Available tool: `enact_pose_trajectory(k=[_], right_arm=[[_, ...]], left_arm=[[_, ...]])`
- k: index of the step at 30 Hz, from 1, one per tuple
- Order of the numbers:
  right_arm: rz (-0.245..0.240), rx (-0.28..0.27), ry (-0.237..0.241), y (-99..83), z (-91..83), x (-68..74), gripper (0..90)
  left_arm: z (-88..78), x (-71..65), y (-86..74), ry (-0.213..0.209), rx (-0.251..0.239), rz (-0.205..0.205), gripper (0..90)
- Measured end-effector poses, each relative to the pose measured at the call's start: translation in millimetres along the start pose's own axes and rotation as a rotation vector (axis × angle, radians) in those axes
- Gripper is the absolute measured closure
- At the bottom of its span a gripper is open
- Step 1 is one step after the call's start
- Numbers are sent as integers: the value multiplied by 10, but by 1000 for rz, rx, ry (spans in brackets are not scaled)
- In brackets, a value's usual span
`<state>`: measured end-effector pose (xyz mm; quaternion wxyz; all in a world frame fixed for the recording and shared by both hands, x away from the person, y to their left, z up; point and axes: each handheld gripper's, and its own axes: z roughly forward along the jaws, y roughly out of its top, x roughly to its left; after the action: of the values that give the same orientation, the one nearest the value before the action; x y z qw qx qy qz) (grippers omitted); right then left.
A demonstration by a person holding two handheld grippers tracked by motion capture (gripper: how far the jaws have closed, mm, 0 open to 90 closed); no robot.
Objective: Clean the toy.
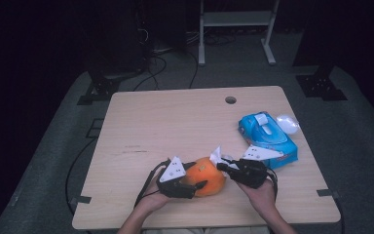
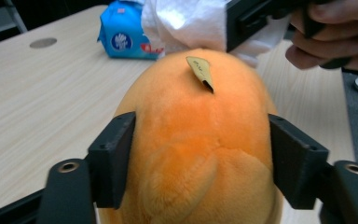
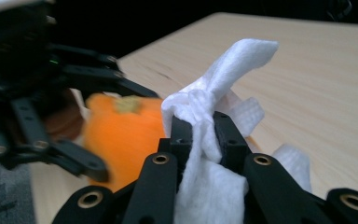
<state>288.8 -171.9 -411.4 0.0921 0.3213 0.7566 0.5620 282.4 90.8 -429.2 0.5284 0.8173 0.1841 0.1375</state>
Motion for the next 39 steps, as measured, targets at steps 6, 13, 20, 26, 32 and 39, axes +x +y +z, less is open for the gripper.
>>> enact_pose_trajectory(k=[6, 13, 20, 26, 32, 39], right_arm=[[-30, 30, -2, -4, 30, 47, 793], [46, 51, -32, -127, 67, -191, 792], [69, 103, -82, -193, 77, -307, 791], [62, -6, 5, -1, -55, -154, 789], [50, 52, 5, -86, 31, -167, 789], [55, 42, -23, -76, 22, -161, 789]], left_arm=[[0, -29, 36, -42, -26, -10, 257], [24, 80, -71, -47, -14, -46, 230], [-31, 55, -24, -23, -12, -15, 328], [-47, -38, 116, 42, -33, 41, 361], [-21, -23, 67, 9, -26, 30, 250], [-29, 98, -51, -13, -42, -65, 258]])
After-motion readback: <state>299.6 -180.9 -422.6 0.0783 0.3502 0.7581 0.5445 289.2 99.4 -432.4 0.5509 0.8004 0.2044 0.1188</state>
